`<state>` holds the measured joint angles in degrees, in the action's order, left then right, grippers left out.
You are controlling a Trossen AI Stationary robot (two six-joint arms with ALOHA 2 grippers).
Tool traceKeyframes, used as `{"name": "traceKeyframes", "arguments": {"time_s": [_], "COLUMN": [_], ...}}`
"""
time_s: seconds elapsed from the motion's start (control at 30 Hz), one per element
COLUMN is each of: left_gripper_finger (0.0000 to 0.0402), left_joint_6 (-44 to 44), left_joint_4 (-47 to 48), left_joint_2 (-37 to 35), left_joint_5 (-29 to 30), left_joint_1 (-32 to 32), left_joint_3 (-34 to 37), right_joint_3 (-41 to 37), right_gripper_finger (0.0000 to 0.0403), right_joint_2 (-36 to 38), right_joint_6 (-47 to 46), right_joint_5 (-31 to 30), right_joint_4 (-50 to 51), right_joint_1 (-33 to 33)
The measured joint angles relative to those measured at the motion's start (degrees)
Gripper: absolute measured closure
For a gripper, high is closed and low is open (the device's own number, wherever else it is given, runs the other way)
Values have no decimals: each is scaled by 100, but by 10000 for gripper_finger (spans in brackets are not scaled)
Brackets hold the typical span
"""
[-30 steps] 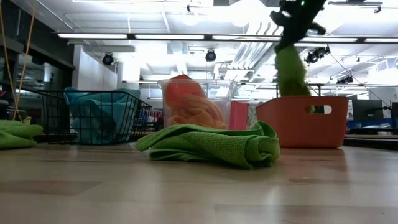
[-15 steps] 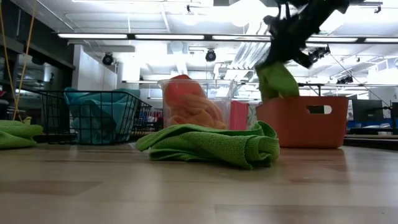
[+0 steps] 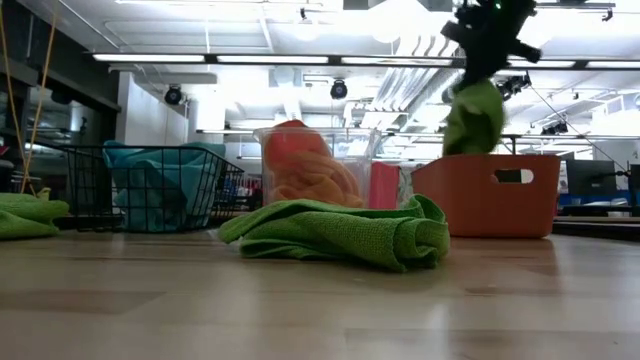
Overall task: Sort microfiber towel by color & place in baskets
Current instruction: Put the right green towel into the orange bin
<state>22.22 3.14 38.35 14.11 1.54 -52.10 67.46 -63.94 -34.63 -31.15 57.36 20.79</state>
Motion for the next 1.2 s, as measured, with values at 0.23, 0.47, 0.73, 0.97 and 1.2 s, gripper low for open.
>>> {"name": "traceKeyframes", "arguments": {"time_s": [0.23,0.47,0.73,0.97,1.2], "left_gripper_finger": [208,208,208,208,208], "left_joint_6": [4,16,15,-132,-144], "left_joint_4": [0,0,0,0,2], "left_joint_2": [0,0,0,0,0], "left_joint_5": [0,-1,-149,-142,-136], "left_joint_1": [0,1,1,2,2], "left_joint_3": [0,0,0,0,0], "right_joint_3": [-565,-1062,-514,305,-115], "right_gripper_finger": [403,349,164,58,50], "right_joint_2": [-4,-7,-7,-2,-2], "right_joint_6": [180,11,531,618,43], "right_joint_5": [229,1073,1026,1511,4150], "right_joint_4": [-539,-1589,-1170,-622,-472], "right_joint_1": [668,1293,1447,1443,615]}}
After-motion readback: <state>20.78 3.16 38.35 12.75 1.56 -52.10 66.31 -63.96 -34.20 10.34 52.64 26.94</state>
